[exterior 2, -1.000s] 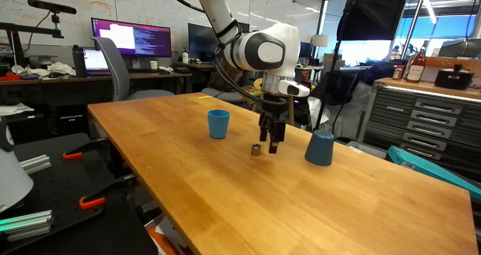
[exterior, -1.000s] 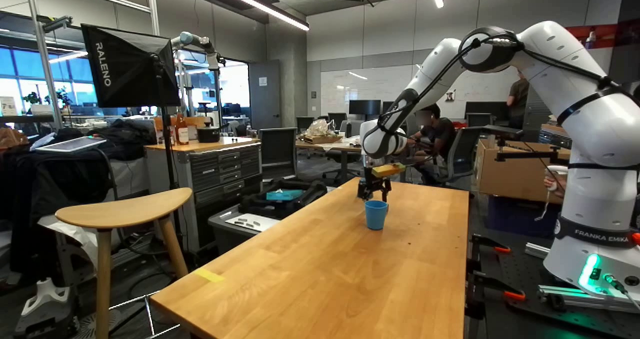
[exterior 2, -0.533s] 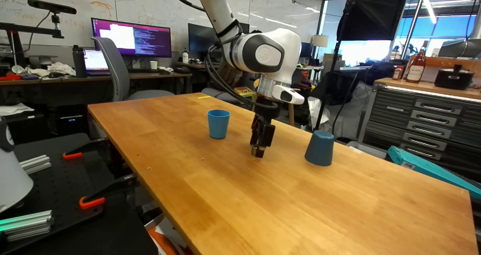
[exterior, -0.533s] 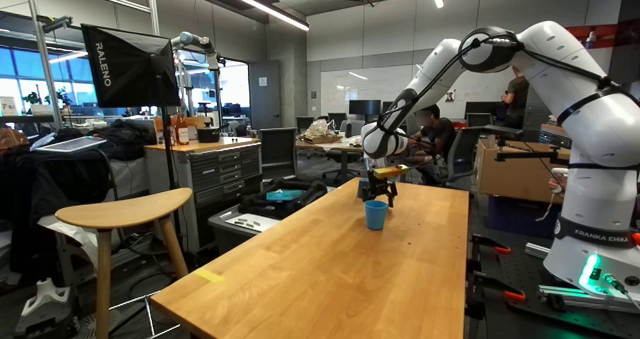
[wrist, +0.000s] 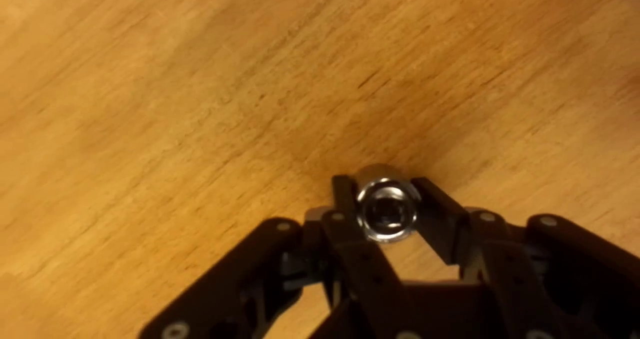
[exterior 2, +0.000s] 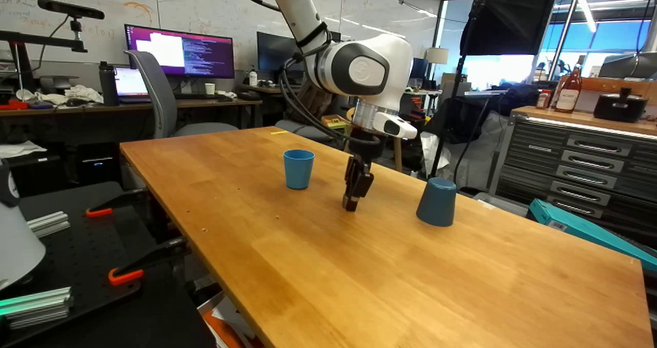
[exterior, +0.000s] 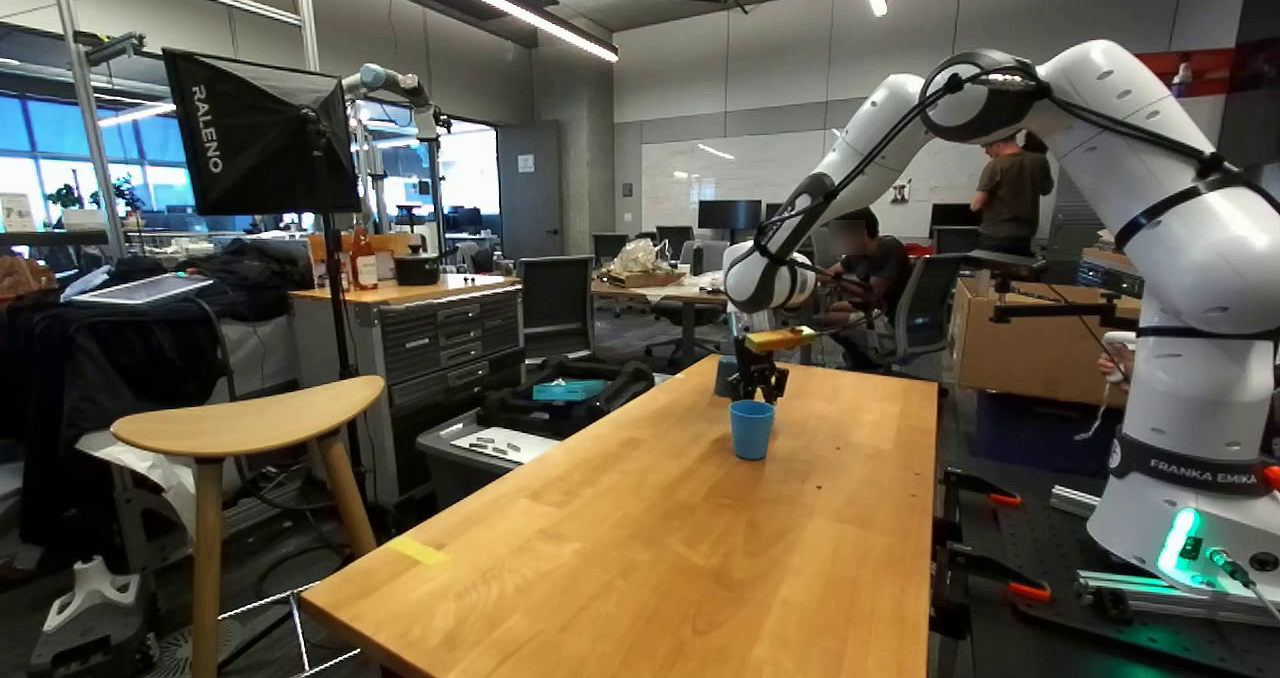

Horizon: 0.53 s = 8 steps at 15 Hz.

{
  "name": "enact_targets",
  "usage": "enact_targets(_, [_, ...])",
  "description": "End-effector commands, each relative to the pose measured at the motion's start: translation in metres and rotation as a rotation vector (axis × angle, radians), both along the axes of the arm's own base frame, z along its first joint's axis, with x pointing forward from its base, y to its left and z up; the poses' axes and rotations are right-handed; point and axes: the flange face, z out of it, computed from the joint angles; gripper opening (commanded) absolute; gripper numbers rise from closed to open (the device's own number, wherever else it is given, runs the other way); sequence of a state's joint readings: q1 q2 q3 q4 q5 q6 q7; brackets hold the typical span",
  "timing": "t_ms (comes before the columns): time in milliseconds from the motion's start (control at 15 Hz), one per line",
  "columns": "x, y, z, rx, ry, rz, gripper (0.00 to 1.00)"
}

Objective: Put the silver stem cap in the light blue cup

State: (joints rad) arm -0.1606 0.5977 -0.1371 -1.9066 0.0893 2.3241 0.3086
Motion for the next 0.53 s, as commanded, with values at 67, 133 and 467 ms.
enact_targets(67, [-0.004, -0.002, 0.007, 0.025, 0.019, -0.026, 0.08])
enact_targets(133, [-0.002, 0.002, 0.013, 0.033, 0.021, -0.015, 0.08])
enact_targets(467, [0.007, 0.041, 0.072, 0.053, -0.055, 0.083, 0.08])
